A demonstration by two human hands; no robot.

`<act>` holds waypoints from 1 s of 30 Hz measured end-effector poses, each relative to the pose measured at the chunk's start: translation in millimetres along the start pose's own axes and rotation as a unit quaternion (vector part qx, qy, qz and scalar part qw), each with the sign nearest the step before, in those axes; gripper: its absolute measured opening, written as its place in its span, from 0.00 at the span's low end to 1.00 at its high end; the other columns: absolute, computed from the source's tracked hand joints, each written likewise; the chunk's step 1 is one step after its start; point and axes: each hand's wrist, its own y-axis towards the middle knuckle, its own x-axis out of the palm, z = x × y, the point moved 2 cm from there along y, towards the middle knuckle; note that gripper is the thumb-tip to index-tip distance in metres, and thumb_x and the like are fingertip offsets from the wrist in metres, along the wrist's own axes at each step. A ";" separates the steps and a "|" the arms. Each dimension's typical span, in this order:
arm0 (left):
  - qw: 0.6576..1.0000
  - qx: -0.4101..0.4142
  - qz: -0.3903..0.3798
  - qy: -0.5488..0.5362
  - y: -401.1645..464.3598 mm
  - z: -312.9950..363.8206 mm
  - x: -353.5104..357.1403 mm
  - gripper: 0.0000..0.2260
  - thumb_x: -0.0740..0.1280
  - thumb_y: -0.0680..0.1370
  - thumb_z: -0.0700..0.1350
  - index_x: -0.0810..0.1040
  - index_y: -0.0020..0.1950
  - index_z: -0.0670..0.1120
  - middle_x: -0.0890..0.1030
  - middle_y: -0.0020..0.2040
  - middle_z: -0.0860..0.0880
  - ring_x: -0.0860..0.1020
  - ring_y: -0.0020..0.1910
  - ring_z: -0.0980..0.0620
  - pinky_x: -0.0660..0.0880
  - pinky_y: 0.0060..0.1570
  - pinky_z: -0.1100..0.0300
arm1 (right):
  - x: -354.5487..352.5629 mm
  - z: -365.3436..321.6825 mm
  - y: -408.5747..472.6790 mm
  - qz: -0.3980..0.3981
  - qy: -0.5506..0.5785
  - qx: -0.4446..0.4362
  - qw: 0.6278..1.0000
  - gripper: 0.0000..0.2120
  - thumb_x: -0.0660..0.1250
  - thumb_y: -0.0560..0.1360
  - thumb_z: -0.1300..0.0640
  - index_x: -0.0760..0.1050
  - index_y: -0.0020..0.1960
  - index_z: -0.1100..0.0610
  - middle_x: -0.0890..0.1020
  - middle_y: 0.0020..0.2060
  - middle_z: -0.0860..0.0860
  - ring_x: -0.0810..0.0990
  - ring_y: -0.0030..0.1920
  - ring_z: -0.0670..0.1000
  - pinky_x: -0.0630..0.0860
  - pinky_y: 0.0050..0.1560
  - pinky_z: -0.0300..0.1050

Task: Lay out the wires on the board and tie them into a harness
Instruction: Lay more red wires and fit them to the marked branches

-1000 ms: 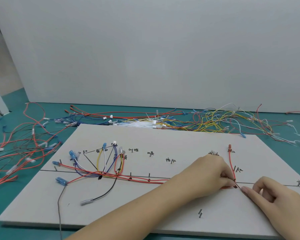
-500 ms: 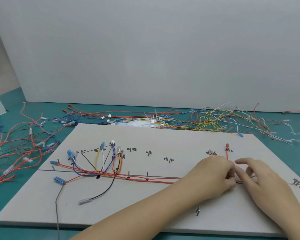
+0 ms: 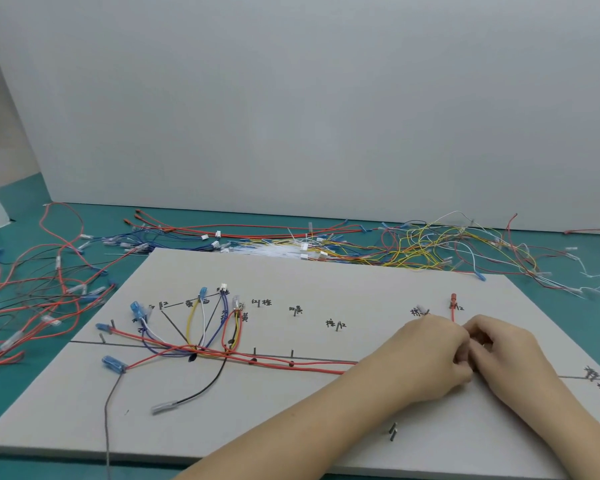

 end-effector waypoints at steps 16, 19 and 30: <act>1.000 0.020 -0.002 0.018 -2.2 -1.9 -6.8 0.04 0.66 0.74 0.38 0.79 0.43 0.39 0.82 0.42 0.41 0.77 0.44 0.43 0.74 0.45 0.50 | 7.6 -4.5 -4.9 0.016 -0.023 0.004 1.000 0.09 0.66 0.71 0.70 0.74 0.36 0.58 0.78 0.33 0.48 0.75 0.37 0.54 0.66 0.36 0.49; 1.000 0.014 0.000 0.014 -8.1 -10.0 -12.1 0.04 0.66 0.74 0.38 0.80 0.43 0.39 0.82 0.43 0.42 0.77 0.44 0.44 0.74 0.46 0.50 | 15.5 -13.8 -2.7 0.013 -0.025 0.001 1.000 0.07 0.65 0.72 0.69 0.75 0.38 0.60 0.78 0.34 0.50 0.75 0.38 0.56 0.68 0.38 0.49; 0.998 -0.044 0.016 -0.032 -19.2 -36.1 -29.5 0.03 0.68 0.72 0.38 0.81 0.40 0.40 0.83 0.39 0.44 0.79 0.42 0.46 0.76 0.46 0.53 | 36.4 -39.3 11.1 -0.012 -0.029 -0.016 0.999 0.04 0.64 0.74 0.64 0.75 0.40 0.61 0.80 0.37 0.53 0.76 0.42 0.57 0.70 0.41 0.50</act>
